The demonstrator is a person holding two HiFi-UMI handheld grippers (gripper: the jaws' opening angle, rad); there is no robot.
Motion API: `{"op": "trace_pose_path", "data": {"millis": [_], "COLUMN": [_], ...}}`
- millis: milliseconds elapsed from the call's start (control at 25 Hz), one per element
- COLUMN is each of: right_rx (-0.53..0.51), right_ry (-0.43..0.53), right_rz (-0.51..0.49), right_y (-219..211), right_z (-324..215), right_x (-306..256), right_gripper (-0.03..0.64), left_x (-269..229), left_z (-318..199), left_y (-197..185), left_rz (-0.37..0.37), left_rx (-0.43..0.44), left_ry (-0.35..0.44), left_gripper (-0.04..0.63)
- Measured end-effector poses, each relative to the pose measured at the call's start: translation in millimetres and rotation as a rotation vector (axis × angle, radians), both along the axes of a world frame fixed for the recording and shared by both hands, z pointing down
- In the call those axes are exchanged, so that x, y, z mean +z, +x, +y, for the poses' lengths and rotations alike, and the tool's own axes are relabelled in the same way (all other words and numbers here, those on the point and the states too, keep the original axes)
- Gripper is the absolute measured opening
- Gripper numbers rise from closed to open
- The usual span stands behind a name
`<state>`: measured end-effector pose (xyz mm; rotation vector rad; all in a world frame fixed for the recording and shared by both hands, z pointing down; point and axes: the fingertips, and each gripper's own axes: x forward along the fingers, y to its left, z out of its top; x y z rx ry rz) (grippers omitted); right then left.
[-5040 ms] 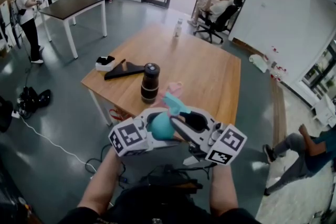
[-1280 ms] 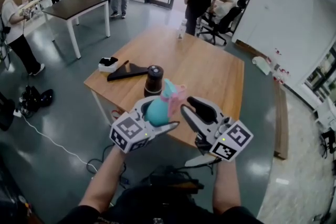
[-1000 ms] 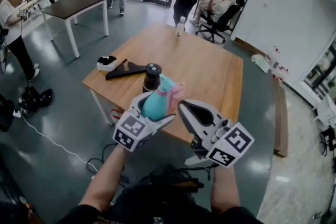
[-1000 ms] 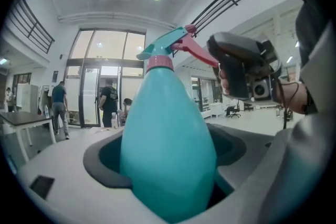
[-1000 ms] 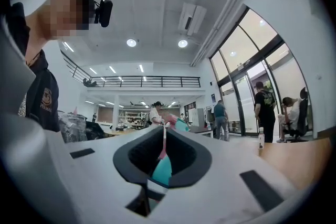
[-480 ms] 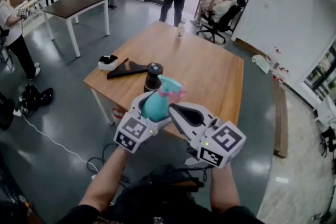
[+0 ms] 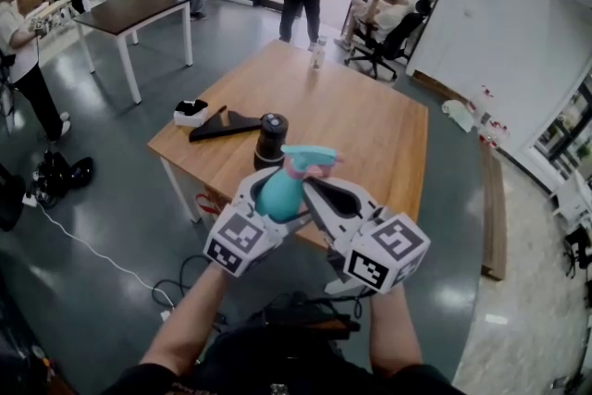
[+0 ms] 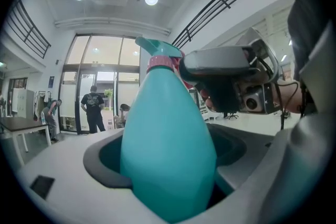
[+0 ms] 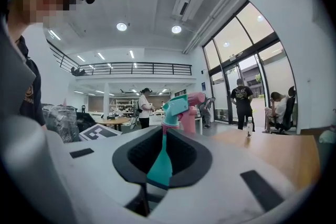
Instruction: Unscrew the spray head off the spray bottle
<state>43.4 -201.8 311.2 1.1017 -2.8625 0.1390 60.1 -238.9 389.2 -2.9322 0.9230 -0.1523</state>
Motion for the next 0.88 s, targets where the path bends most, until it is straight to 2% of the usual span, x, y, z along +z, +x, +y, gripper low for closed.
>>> {"op": "trace_pose_path", "data": {"millis": [40, 120, 320, 560, 720, 880], "right_rx": [0.003, 0.002, 0.033, 0.023, -0.055, -0.193], "right_ry": [-0.006, -0.022, -0.032, -0.019, -0.007, -0.001], "right_rz": [-0.01, -0.032, -0.062, -0.057, -0.068, -0.09], "right_y": [0, -1, 0, 4, 5, 7], "right_z": [-1, -1, -5, -3, 3, 10], "right_x": [0, 0, 1, 2, 0, -1], "right_gripper": [0.048, 0.143, 0.146, 0.146, 0.146, 0.146], "left_x": [1, 2, 4, 5, 2, 1], "left_z": [1, 3, 6, 15, 26, 39], "left_y": [1, 3, 5, 12, 16, 19], "left_rz": [-0.004, -0.013, -0.03, -0.042, -0.035, -0.028], "left_rx": [-0.001, -0.007, -0.021, 0.025, 0.125, 0.266], "left_ry": [0.002, 0.007, 0.014, 0.013, 0.011, -0.008], "left_gripper": [0.434, 0.434, 0.434, 0.434, 0.434, 0.434]}}
